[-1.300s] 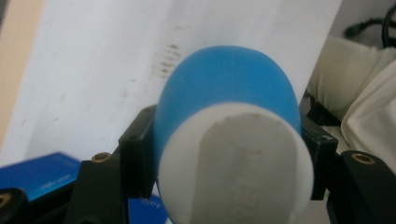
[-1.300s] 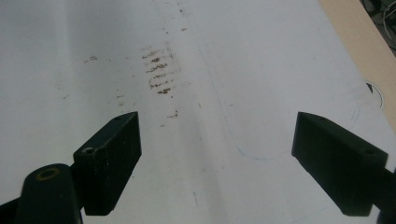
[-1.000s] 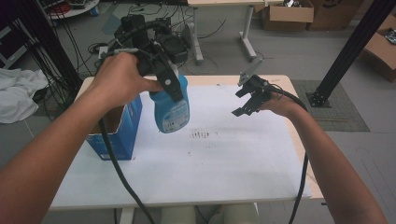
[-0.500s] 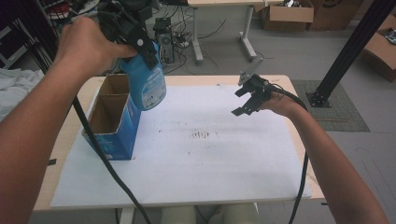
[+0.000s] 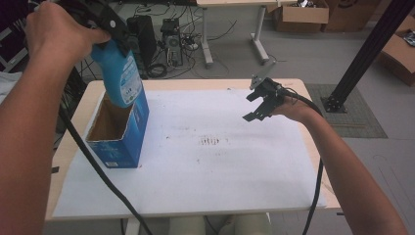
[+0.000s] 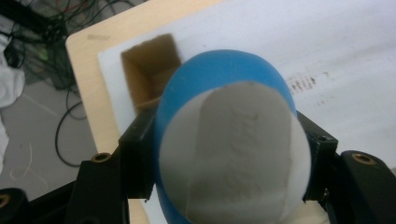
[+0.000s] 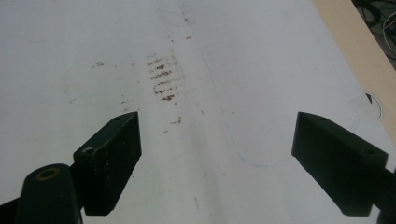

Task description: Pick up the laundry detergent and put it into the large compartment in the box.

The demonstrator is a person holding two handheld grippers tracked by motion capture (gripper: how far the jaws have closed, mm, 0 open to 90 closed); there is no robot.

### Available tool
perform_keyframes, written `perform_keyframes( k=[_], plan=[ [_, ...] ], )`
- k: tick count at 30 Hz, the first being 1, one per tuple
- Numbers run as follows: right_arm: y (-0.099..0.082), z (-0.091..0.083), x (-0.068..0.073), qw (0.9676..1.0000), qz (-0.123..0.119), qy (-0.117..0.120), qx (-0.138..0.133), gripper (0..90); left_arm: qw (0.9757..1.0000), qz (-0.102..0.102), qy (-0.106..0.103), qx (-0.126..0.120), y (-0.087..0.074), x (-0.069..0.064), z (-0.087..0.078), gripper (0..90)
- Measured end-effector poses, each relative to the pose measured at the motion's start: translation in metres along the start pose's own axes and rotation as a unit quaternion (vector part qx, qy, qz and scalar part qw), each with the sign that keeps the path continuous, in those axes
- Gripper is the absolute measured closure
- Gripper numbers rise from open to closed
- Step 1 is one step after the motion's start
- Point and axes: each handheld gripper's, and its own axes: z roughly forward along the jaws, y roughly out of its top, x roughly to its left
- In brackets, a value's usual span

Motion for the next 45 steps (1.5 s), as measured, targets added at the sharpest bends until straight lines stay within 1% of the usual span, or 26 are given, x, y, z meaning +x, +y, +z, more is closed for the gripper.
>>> perform_keyframes(
  k=[1,4,7,9,10,13,17,19,21,23,24,25,28,29,31,35,40,42,45],
  plan=[
    [0.000,0.000,0.000,1.0000,0.000,0.000,0.000,15.7,0.9999,-0.016,0.002,0.001,0.000,0.004,0.000,38.0],
    [0.000,0.000,0.001,1.0000,0.001,0.000,0.001,15.7,0.9989,-0.046,0.011,0.002,-0.001,0.013,0.002,38.0],
    [0.000,0.000,0.001,1.0000,-0.001,0.000,-0.001,15.7,0.9971,-0.073,0.023,0.003,-0.003,0.020,0.006,38.0],
    [0.000,-0.001,0.001,1.0000,0.000,0.000,0.000,15.7,0.9963,-0.081,0.030,0.003,-0.006,0.025,0.010,38.0],
    [0.000,-0.001,0.001,1.0000,-0.001,0.000,0.000,15.7,0.9962,-0.081,0.032,0.003,-0.007,0.027,0.012,38.0],
    [0.000,-0.001,0.001,1.0000,-0.001,0.000,0.000,15.7,0.9948,-0.098,0.030,-0.001,-0.013,0.034,0.021,38.0],
    [0.000,-0.001,0.000,1.0000,0.000,0.000,-0.003,15.7,0.9933,-0.111,0.032,0.000,-0.019,0.039,0.034,38.0],
    [0.000,-0.001,0.000,1.0000,0.000,0.000,-0.002,15.7,0.9930,-0.113,0.035,0.004,-0.021,0.040,0.042,38.0],
    [0.000,-0.001,0.000,1.0000,0.000,0.000,-0.002,15.7,0.9922,-0.120,0.036,0.002,-0.024,0.042,0.049,38.0],
    [0.000,-0.001,0.000,1.0000,0.000,0.000,-0.001,15.7,0.9916,-0.124,0.036,0.005,-0.027,0.043,0.056,38.0],
    [-0.001,-0.002,0.000,1.0000,0.001,0.000,-0.001,15.7,0.9919,-0.121,0.037,0.007,-0.028,0.044,0.059,38.0],
    [-0.001,-0.002,0.000,1.0000,0.001,0.000,-0.001,15.7,0.9914,-0.125,0.038,0.005,-0.029,0.044,0.062,38.0],
    [-0.001,-0.002,0.000,1.0000,0.002,-0.001,0.000,15.7,0.9914,-0.124,0.038,0.010,-0.032,0.047,0.072,38.0],
    [-0.001,-0.002,0.000,1.0000,0.003,-0.001,0.000,15.7,0.9910,-0.128,0.039,0.007,-0.033,0.047,0.076,38.0],
    [-0.002,-0.002,0.000,1.0000,0.002,-0.001,0.001,15.7,0.9912,-0.126,0.038,0.013,-0.035,0.048,0.083,38.1],
    [-0.001,-0.002,0.001,1.0000,0.002,-0.001,0.001,15.7,0.9914,-0.124,0.040,0.013,-0.039,0.048,0.098,38.1],
    [-0.002,-0.001,0.000,1.0000,0.004,-0.001,0.003,15.7,0.9917,-0.123,0.034,0.012,-0.047,0.050,0.117,38.0],
    [-0.002,-0.001,-0.001,1.0000,0.008,-0.001,0.003,15.7,0.9915,-0.125,0.035,0.011,-0.050,0.050,0.126,38.1],
    [-0.003,-0.002,-0.001,1.0000,0.006,-0.002,0.003,15.7,0.9917,-0.123,0.037,0.014,-0.054,0.049,0.140,38.1]
  ],
)
